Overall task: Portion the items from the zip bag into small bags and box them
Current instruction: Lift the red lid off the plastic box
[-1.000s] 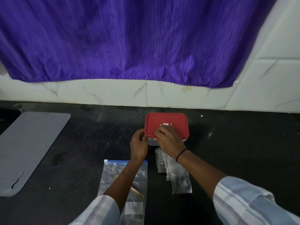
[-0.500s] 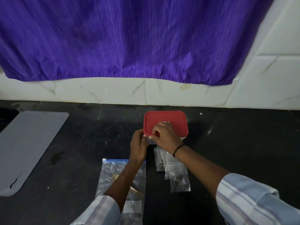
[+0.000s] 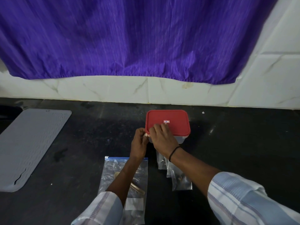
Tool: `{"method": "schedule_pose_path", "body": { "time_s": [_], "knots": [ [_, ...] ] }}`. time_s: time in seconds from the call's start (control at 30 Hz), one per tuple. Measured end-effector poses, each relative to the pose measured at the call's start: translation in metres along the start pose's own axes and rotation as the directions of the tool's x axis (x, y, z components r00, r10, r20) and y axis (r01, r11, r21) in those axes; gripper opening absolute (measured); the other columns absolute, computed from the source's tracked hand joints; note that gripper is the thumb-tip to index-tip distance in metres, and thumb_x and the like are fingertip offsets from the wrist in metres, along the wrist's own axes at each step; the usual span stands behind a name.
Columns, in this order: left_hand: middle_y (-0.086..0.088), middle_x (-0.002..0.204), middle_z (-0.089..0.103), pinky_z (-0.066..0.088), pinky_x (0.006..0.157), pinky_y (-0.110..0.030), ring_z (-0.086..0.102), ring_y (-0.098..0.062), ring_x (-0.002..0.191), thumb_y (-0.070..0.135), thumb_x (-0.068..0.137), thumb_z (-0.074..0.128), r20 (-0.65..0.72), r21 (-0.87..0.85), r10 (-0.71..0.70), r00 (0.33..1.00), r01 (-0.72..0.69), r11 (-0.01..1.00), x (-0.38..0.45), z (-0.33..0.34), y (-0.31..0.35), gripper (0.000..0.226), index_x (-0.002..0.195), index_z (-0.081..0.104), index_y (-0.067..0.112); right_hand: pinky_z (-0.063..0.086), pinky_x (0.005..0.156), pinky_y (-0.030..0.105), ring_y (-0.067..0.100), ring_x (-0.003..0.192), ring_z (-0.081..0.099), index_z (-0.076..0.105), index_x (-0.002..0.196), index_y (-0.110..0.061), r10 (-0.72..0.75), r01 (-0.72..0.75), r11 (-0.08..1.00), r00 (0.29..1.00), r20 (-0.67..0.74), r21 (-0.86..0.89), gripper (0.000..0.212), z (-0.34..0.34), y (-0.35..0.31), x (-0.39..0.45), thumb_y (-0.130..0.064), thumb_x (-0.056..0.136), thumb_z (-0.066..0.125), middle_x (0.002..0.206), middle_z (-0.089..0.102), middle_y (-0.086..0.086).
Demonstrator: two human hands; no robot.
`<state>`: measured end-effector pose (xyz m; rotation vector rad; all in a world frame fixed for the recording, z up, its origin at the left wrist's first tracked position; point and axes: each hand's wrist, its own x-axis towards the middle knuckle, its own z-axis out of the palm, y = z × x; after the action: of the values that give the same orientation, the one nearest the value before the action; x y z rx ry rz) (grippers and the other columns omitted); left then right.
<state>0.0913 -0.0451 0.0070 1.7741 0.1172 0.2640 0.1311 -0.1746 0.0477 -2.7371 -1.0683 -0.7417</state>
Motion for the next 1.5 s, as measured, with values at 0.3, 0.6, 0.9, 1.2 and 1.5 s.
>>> {"method": "schedule_pose_path", "body": {
  "time_s": [0.3, 0.6, 0.9, 1.2, 1.5],
  "knots": [
    [-0.016, 0.1, 0.065, 0.054, 0.081, -0.053, 0.061, -0.042, 0.092, 0.029, 0.102, 0.049, 0.0, -0.063, -0.013, 1.0, 0.013, 0.998, 0.0, 0.002, 0.001, 0.016, 0.105, 0.053, 0.014, 0.045, 0.059, 0.036, 0.024, 0.072, 0.05, 0.055, 0.088, -0.009, 0.179, -0.162, 0.956, 0.983, -0.047, 0.245, 0.016, -0.006, 0.006, 0.004, -0.003, 0.081, 0.068, 0.085, 0.053, 0.01],
    [-0.002, 0.082, 0.06, 0.045, 0.066, -0.034, 0.054, -0.011, 0.071, 0.018, 0.101, 0.054, -0.124, 0.152, -0.094, 0.988, 0.112, 0.982, -0.011, 0.01, -0.013, 0.011, 0.094, 0.05, 0.011, 0.047, 0.059, 0.037, 0.026, 0.075, 0.05, 0.052, 0.089, -0.009, 0.18, -0.154, 0.952, 0.981, -0.076, 0.263, 0.017, -0.014, 0.001, 0.012, 0.0, 0.082, 0.065, 0.086, 0.054, 0.01],
    [0.001, 0.123, 0.065, 0.056, 0.085, -0.031, 0.066, -0.011, 0.105, 0.046, 0.09, 0.054, -0.047, 0.173, 0.025, 0.999, -0.017, 0.985, -0.002, 0.011, 0.014, 0.067, 0.149, 0.033, 0.021, 0.05, 0.061, 0.04, 0.028, 0.072, 0.054, 0.06, 0.091, -0.007, 0.09, -0.082, 0.984, 0.995, -0.038, 0.159, 0.026, -0.011, -0.016, 0.012, -0.016, 0.092, 0.036, 0.084, 0.057, 0.011],
    [-0.001, 0.127, 0.064, 0.055, 0.085, -0.035, 0.064, -0.014, 0.105, 0.038, 0.095, 0.059, -0.097, 0.245, 0.071, 0.993, -0.045, 0.968, -0.01, 0.019, 0.017, 0.058, 0.146, 0.035, 0.024, 0.044, 0.056, 0.033, 0.022, 0.075, 0.049, 0.053, 0.091, -0.009, 0.274, -0.22, 0.907, 0.956, -0.106, 0.36, 0.004, -0.023, -0.008, 0.015, -0.011, 0.093, 0.053, 0.089, 0.053, 0.01],
    [0.021, 0.117, 0.059, 0.053, 0.08, -0.009, 0.06, 0.007, 0.103, 0.031, 0.082, 0.08, -0.023, 0.177, 0.004, 1.0, 0.0, 0.984, 0.002, 0.008, 0.023, 0.069, 0.14, 0.041, 0.035, 0.038, 0.086, 0.006, 0.006, 0.099, 0.049, 0.055, 0.115, 0.003, 0.755, -0.321, 0.575, 0.561, -0.338, 0.752, 0.02, -0.095, 0.054, 0.002, -0.003, 0.098, 0.045, 0.11, 0.054, 0.007]
  ]
}}
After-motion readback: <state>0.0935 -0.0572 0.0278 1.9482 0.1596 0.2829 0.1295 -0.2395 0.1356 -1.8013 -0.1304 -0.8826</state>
